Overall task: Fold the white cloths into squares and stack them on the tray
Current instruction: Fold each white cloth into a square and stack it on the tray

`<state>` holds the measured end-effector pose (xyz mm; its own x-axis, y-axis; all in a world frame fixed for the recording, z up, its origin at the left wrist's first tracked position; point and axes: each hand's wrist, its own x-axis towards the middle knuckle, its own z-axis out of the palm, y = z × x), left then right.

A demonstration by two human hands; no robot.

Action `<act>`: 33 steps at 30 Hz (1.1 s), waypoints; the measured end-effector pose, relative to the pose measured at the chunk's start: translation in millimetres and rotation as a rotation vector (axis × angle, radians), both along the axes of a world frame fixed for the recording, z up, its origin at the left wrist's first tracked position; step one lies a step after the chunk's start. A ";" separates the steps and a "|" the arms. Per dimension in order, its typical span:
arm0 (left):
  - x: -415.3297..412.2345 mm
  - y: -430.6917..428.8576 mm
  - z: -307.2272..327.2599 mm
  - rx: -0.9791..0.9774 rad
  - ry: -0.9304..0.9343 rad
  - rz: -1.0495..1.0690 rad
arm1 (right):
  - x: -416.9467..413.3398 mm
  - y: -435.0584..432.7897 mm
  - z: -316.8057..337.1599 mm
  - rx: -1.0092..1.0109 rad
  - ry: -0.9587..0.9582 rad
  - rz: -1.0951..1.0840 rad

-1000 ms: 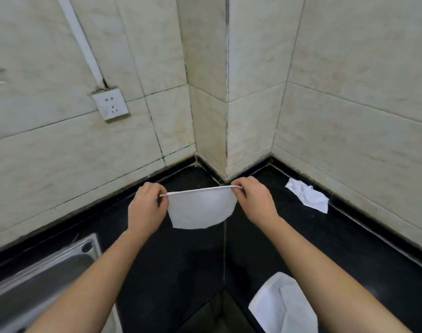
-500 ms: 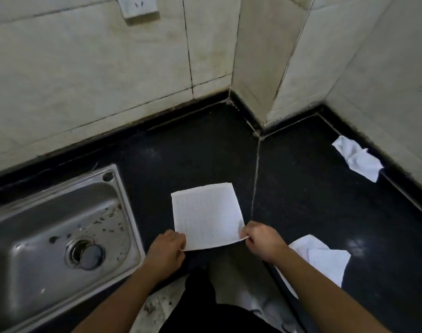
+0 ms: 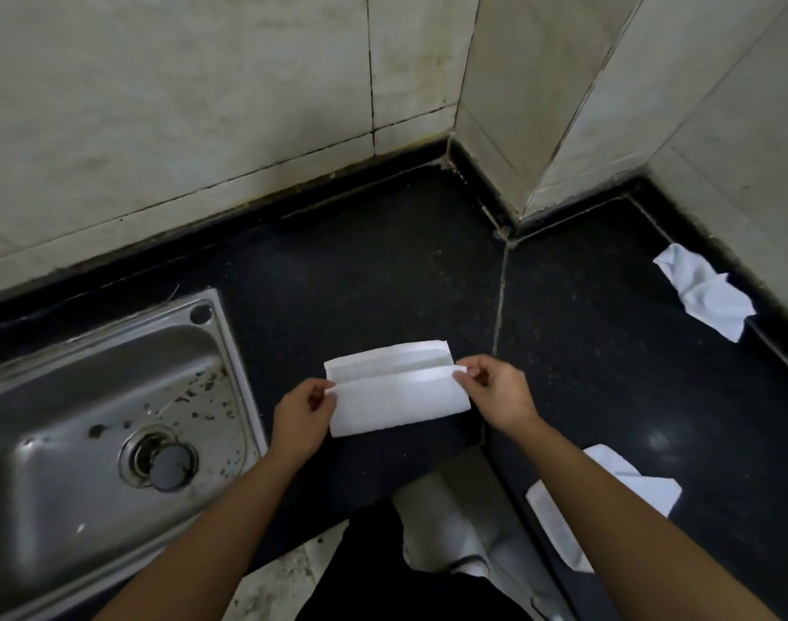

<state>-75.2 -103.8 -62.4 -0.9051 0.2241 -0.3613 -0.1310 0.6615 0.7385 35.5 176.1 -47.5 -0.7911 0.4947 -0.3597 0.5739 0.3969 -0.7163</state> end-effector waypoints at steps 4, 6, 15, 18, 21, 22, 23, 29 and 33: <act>-22.6 7.1 -10.0 -0.045 -0.016 0.038 | -29.8 -1.2 -10.2 0.047 -0.055 -0.027; -29.7 10.4 -13.7 -0.052 -0.035 0.063 | -42.6 -0.9 -15.6 0.091 -0.076 -0.007; -47.1 17.7 -25.9 -0.082 0.028 0.088 | -71.6 3.8 -35.9 0.188 -0.124 -0.007; -50.0 17.4 -30.9 -0.141 0.066 0.015 | -75.0 1.8 -37.7 0.214 -0.146 0.015; -43.8 10.8 -34.9 -0.239 0.256 -0.149 | -70.4 -3.4 -34.2 0.355 -0.141 0.129; -38.9 7.8 -35.7 -0.296 0.378 -0.238 | -66.1 -5.1 -33.4 0.480 -0.101 0.230; -32.6 5.7 -36.0 -0.343 0.491 -0.323 | -61.0 -7.2 -33.8 0.605 -0.038 0.355; 3.1 6.7 -51.0 -0.567 0.451 -0.675 | -30.8 -26.5 -59.0 0.759 -0.100 0.813; 6.9 0.8 -63.1 -0.655 0.373 -0.711 | -30.6 -19.5 -68.1 0.685 -0.236 0.828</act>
